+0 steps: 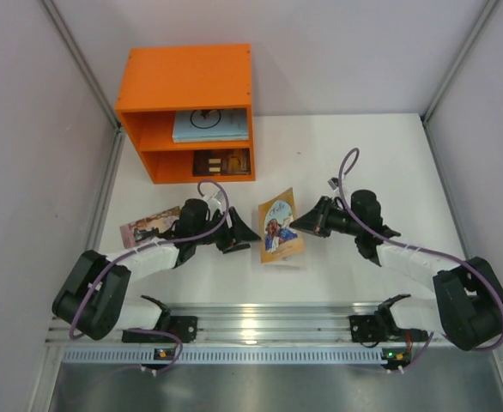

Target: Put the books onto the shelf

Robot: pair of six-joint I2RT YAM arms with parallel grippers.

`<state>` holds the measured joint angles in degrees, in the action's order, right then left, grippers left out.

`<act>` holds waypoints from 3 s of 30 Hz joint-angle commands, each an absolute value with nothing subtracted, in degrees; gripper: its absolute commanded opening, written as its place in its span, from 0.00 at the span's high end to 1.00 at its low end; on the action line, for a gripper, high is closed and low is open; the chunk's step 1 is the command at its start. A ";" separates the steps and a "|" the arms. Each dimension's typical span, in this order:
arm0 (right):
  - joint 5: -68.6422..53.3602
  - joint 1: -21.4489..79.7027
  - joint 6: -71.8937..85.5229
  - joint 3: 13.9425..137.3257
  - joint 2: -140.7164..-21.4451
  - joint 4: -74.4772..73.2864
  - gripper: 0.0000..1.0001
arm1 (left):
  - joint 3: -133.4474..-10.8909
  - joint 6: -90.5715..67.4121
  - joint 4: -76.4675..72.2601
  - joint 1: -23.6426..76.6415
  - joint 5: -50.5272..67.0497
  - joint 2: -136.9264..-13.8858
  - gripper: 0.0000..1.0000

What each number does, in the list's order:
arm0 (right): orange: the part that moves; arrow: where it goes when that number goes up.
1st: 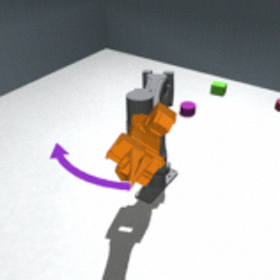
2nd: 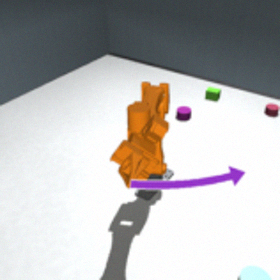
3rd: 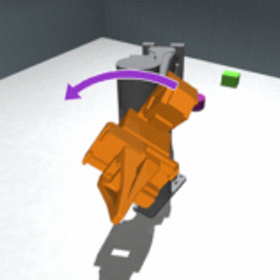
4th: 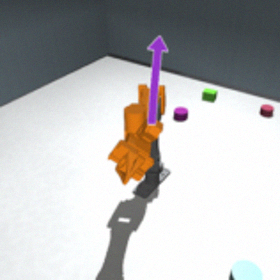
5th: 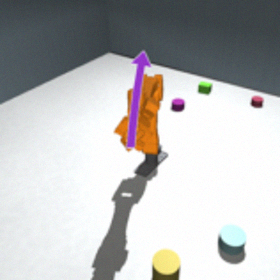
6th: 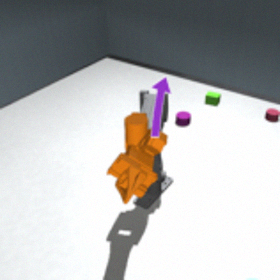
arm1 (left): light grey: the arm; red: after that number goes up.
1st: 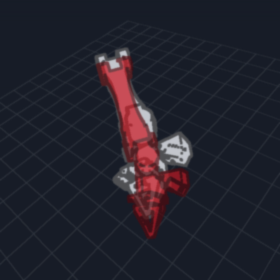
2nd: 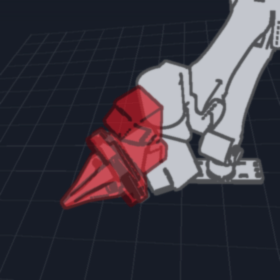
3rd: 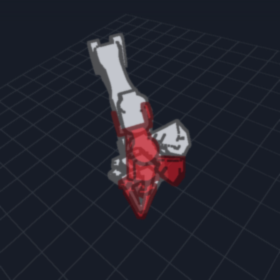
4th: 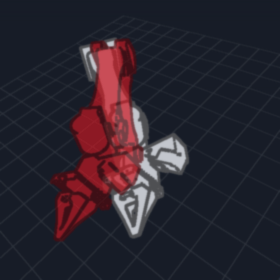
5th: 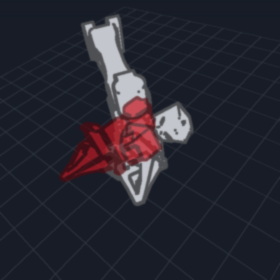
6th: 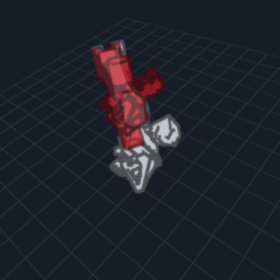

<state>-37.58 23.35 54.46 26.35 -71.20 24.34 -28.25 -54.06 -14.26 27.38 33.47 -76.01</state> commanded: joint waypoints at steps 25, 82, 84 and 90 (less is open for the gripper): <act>-36.05 27.86 58.02 24.25 -71.20 29.64 0.39 | -18.55 -77.51 -55.12 24.98 40.96 -84.21 1.00; -36.83 9.05 43.77 31.82 -53.62 4.04 0.00 | -38.93 -89.30 -60.91 10.63 -7.73 -101.94 1.00; -37.00 8.53 43.77 31.47 -53.53 4.13 0.00 | -39.28 -89.91 -61.17 11.25 -8.26 -103.18 0.98; -38.14 7.30 42.89 30.76 -54.14 4.04 0.00 | -41.65 -89.65 -59.42 11.95 -9.40 -107.05 0.94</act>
<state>-36.62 8.71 44.66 30.72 -54.76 1.21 -38.48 -89.91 -53.95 11.57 -7.53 -106.00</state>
